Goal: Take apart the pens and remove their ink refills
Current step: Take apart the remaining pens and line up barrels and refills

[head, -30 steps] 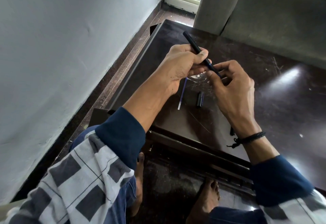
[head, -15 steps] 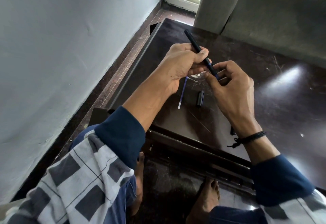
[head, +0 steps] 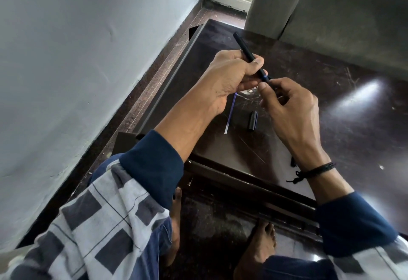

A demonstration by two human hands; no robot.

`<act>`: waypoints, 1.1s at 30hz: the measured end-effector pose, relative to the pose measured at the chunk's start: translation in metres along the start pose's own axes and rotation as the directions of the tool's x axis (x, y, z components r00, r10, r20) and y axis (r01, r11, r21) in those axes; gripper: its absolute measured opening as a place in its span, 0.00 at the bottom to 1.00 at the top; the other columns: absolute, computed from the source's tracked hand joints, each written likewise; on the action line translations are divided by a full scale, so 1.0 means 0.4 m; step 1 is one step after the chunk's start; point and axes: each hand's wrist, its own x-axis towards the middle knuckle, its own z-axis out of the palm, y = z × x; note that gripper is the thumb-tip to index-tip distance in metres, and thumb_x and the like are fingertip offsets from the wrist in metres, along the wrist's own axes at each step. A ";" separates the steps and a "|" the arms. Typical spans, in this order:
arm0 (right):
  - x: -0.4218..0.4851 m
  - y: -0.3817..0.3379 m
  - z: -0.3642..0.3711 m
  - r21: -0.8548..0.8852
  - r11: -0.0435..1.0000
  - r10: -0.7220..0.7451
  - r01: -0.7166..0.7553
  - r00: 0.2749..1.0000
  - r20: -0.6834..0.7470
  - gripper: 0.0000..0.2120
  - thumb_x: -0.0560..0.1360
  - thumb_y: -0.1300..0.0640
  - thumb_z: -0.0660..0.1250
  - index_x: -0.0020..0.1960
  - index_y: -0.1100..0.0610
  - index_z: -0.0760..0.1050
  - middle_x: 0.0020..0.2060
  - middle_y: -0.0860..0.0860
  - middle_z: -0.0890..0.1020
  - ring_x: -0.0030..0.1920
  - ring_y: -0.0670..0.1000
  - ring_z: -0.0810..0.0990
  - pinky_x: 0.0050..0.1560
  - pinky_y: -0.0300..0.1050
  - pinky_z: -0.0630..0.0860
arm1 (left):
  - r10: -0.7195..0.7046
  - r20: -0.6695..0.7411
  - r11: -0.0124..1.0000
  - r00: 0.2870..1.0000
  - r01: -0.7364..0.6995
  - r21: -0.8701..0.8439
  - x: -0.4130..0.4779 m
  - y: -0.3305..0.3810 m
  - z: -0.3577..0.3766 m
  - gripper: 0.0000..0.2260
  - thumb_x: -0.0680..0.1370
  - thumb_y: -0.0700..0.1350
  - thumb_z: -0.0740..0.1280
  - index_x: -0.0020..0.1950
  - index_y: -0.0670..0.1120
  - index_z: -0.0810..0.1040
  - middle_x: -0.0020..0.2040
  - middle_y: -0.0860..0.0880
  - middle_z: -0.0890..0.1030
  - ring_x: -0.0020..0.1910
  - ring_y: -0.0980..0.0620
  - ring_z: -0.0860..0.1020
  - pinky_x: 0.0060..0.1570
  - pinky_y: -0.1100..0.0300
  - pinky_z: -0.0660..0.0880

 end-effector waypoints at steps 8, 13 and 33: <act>-0.005 -0.004 0.003 0.007 1.000 -0.026 0.026 1.000 -0.018 0.10 0.80 0.47 0.69 0.58 0.49 0.78 0.40 0.44 0.84 0.39 0.49 0.83 0.42 0.57 0.81 | -0.009 -0.003 1.000 1.000 0.009 -0.013 0.001 0.004 -0.001 0.07 0.80 0.38 0.69 0.56 0.38 0.81 0.49 0.38 0.86 0.44 0.47 0.86 0.48 0.58 0.83; -0.001 -0.002 0.002 0.015 1.000 0.012 -0.012 1.000 0.007 0.08 0.82 0.48 0.65 0.55 0.48 0.81 0.35 0.45 0.84 0.38 0.45 0.83 0.44 0.57 0.80 | -0.012 -0.007 1.000 1.000 0.012 -0.015 0.000 0.003 0.002 0.07 0.80 0.37 0.69 0.56 0.37 0.81 0.50 0.37 0.86 0.43 0.48 0.85 0.47 0.59 0.82; 0.000 -0.006 0.000 0.053 0.998 -0.012 0.017 0.997 -0.076 0.08 0.79 0.46 0.70 0.54 0.48 0.79 0.38 0.45 0.83 0.39 0.49 0.83 0.43 0.54 0.81 | 0.002 -0.008 0.999 1.000 -0.002 -0.041 0.007 -0.007 0.000 0.06 0.80 0.36 0.68 0.56 0.36 0.81 0.49 0.37 0.86 0.43 0.48 0.85 0.45 0.61 0.83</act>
